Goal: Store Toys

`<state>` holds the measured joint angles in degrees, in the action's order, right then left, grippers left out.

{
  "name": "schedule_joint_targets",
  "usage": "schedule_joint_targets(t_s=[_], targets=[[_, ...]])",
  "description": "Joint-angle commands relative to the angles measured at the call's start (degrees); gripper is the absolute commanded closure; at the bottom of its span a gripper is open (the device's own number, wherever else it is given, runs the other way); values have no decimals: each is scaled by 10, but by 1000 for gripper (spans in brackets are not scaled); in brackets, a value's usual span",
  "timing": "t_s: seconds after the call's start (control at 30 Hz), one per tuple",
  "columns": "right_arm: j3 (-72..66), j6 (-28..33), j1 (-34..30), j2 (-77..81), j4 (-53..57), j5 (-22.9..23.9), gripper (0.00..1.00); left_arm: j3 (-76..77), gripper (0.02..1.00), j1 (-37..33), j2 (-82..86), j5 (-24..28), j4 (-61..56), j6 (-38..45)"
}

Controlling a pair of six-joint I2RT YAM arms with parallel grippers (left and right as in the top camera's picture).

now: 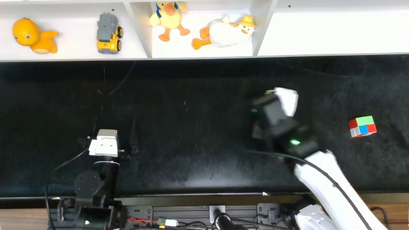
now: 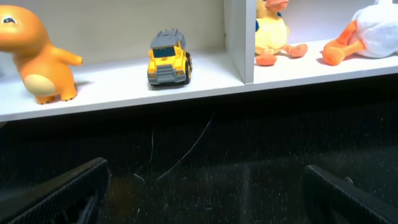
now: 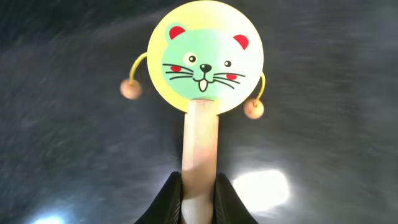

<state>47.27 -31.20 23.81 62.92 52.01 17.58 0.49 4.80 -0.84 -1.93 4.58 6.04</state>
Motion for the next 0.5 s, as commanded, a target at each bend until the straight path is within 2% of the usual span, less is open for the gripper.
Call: schedule_joint_targets(t_s=[0.03, 0.23, 0.37, 0.5], targets=[[-2, 94, -72, -14, -3, -4, 956, 0, 20, 0, 7, 4, 2, 6], [47, 234, -160, 39, -35, -32, 958, 0, 20, 0, 7, 4, 2, 6], [121, 324, -196, 114, -54, -56, 956, 0, 20, 0, 7, 4, 2, 6], [200, 369, -205, 192, -65, -67, 956, 0, 20, 0, 7, 4, 2, 6]])
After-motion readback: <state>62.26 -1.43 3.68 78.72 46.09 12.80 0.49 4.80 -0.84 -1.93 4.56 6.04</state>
